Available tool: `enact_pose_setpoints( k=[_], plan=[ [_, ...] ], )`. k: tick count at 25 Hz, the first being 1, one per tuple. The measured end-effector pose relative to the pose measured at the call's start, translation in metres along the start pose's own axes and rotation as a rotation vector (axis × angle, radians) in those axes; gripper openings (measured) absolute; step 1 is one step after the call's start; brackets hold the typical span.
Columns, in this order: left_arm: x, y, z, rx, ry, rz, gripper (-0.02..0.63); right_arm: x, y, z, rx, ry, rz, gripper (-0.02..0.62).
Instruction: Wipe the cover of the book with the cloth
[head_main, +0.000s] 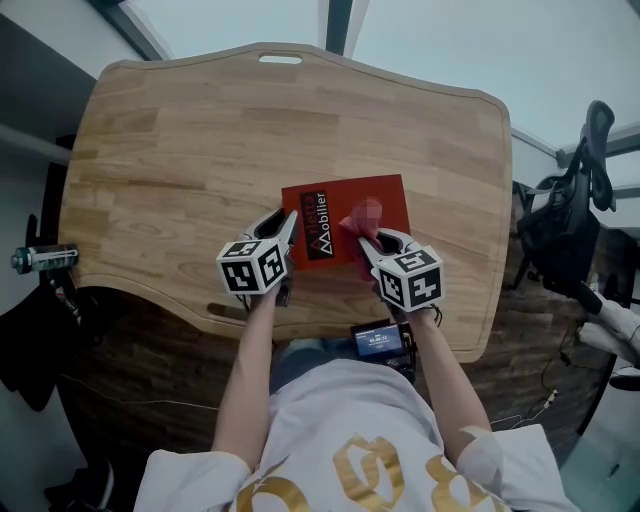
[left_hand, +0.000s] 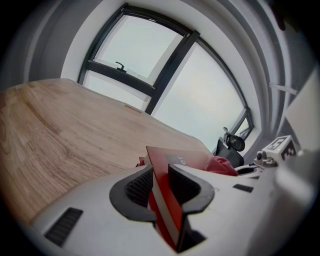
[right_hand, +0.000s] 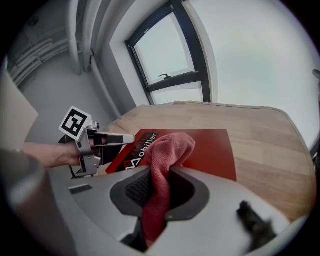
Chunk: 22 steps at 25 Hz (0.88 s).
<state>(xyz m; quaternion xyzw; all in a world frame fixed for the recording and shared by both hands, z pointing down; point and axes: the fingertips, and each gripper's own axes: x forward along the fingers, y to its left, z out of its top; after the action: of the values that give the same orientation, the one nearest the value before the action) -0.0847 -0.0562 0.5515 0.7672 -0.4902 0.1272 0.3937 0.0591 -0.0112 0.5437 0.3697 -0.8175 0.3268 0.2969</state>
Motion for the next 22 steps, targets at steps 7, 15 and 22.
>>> enact_pose_setpoints(
  k=[7, 15, 22],
  plan=[
    [0.000, 0.000, -0.001, 0.002, 0.002, -0.004, 0.103, 0.005, 0.015, -0.002, -0.017, 0.009, 0.035, 0.069],
    [0.000, 0.001, 0.000, 0.003, 0.001, -0.006, 0.103, 0.013, 0.038, -0.003, -0.037, 0.024, 0.102, 0.069],
    [0.000, 0.000, -0.001, 0.003, 0.001, -0.006, 0.103, 0.017, 0.054, -0.005, -0.071, 0.046, 0.142, 0.069]
  ],
)
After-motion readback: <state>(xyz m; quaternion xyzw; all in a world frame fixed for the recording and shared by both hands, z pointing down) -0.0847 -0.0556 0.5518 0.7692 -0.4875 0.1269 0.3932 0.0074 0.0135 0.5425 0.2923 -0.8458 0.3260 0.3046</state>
